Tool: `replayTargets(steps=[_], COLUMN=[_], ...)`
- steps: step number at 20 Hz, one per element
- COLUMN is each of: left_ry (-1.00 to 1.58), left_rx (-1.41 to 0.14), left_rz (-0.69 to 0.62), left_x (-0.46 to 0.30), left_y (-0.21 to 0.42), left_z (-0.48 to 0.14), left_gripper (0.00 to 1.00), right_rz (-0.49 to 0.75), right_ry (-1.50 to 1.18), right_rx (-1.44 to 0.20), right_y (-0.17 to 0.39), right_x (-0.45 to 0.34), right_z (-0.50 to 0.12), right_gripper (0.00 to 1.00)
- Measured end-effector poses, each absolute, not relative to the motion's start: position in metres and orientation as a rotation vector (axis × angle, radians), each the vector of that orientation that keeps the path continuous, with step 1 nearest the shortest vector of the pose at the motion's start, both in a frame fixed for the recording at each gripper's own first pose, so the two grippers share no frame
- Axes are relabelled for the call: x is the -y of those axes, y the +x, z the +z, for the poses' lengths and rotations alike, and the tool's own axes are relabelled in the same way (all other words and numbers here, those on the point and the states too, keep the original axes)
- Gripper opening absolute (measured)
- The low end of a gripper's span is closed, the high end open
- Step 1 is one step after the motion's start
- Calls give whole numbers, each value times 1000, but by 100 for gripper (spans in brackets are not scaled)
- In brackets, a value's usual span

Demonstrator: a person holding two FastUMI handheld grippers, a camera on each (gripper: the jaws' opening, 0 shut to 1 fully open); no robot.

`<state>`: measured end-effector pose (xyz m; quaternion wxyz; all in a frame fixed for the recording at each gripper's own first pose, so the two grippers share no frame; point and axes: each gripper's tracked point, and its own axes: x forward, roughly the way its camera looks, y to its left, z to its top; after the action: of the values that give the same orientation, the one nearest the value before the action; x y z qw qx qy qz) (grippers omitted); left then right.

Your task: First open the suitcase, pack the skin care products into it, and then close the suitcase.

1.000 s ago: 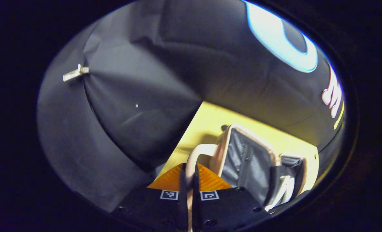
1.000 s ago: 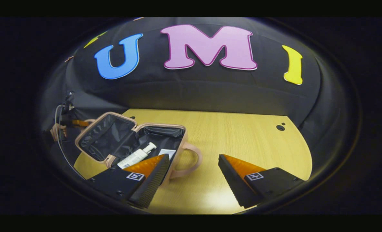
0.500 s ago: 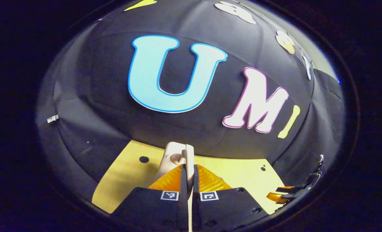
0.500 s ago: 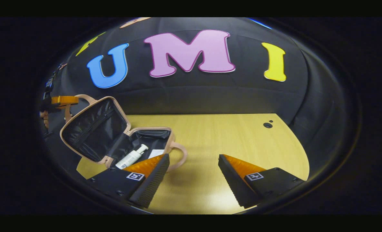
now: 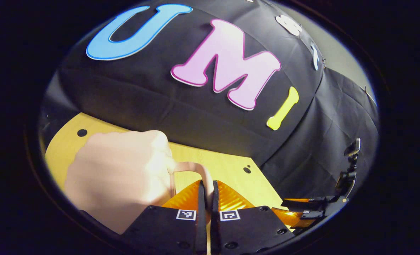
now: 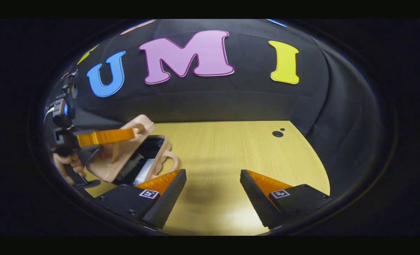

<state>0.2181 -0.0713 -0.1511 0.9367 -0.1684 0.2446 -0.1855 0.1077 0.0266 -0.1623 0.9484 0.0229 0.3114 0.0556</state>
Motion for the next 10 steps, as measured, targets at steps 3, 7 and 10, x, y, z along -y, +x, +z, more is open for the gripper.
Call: replayTargets(steps=[3,7,10], left_ry=[-195,-209,-313], left_rx=[-591,-595,-505], left_rz=[-365,-328,-311], left_x=[90,90,82], left_y=[220,217,207], left_z=[-200,-200,-163], left_gripper=[10,19,29], right_rz=[116,87,76], right_ry=[50,79,98], right_rx=[-642,-604,-567], right_y=[112,110,104], right_x=[-18,-4,-2], right_z=[-167,-155,-142], right_gripper=[98,97,97])
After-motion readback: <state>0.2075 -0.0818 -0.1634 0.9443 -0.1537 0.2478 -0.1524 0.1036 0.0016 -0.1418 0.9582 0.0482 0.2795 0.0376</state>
